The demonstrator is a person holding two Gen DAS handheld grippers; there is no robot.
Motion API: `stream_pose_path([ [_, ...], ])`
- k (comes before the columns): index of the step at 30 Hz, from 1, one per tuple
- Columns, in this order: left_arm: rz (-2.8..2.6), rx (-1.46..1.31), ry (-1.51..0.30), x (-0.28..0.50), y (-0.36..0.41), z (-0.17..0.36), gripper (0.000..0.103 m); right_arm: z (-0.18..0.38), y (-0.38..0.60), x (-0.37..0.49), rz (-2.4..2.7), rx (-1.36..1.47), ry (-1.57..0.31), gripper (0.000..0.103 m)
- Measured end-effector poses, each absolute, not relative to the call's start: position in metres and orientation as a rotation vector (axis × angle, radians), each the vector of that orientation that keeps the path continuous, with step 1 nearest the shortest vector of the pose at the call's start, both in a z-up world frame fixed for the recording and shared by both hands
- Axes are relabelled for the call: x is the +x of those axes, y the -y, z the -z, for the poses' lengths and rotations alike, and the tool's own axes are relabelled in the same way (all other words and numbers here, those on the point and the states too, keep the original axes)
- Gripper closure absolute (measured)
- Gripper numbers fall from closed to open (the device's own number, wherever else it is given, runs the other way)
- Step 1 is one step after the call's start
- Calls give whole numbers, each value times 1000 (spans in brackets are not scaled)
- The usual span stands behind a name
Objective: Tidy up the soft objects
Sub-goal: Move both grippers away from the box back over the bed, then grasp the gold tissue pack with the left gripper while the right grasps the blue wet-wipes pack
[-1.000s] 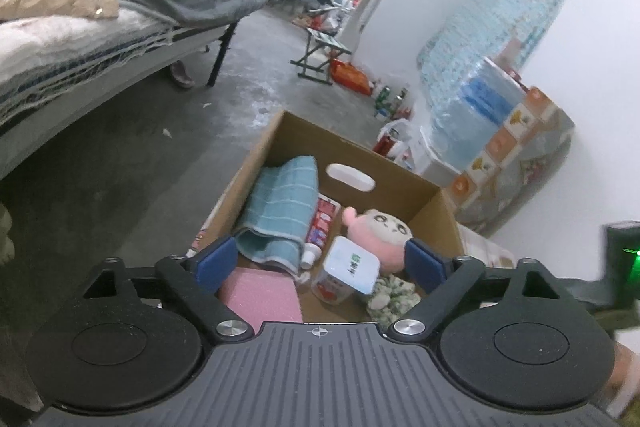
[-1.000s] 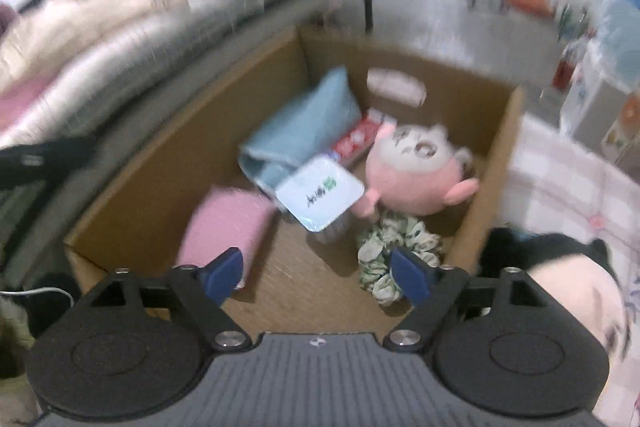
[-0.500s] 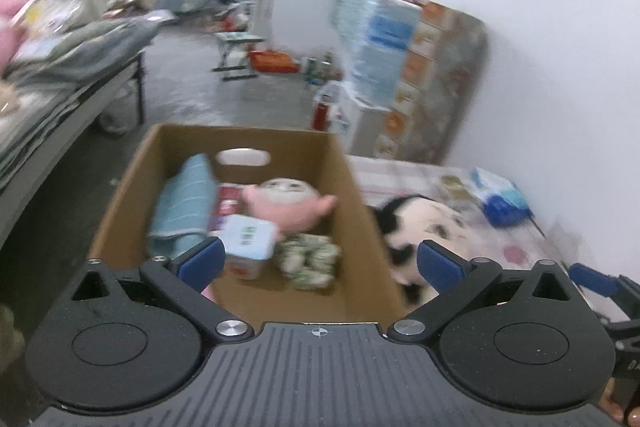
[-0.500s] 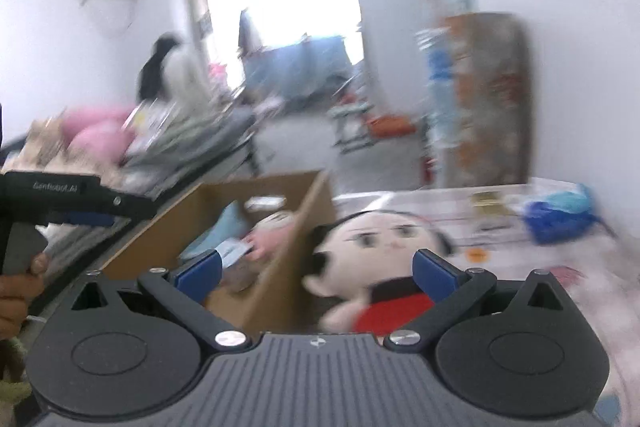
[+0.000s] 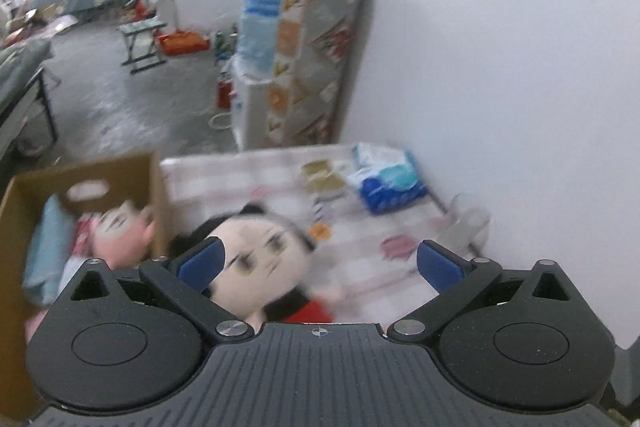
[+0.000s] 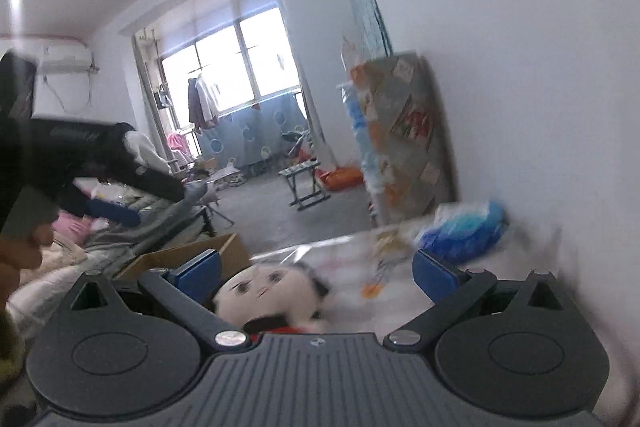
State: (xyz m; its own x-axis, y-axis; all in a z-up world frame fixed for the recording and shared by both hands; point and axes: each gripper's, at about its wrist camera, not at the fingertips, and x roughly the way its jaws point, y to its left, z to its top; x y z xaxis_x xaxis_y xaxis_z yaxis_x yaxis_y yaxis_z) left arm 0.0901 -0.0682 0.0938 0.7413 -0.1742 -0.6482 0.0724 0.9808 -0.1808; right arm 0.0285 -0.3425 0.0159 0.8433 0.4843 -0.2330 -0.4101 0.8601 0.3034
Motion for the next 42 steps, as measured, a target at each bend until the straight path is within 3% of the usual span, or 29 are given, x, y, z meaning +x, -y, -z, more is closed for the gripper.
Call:
stream_pose_path([
  [5, 157, -179, -762, 154, 104, -105, 0, -53, 362, 76, -477, 128, -286, 21],
  [11, 108, -265, -884, 252, 120, -76, 0, -65, 367, 180, -532, 65, -461, 21],
  [19, 56, -354, -1107, 371, 111, 15, 1, -6, 321, 324, -526, -119, -835, 21],
  [26, 35, -344, -1230, 442, 118, 76, 2, 38, 303, 380, -486, -235, -979, 21],
  [31, 10, -331, -1285, 467, 121, 103, 12, 49, 306, 396, -482, -271, -1007, 21],
  [33, 6, -335, -1292, 470, 121, 107, 23, 50, 308, 398, -488, -268, -1011, 21],
  [38, -2, -332, -1313, 476, 122, 117, 33, 53, 313, 404, -490, -243, -1029, 21],
  [42, -3, -312, -1305, 475, 122, 114, 48, 50, 313, 410, -490, -218, -1032, 21],
])
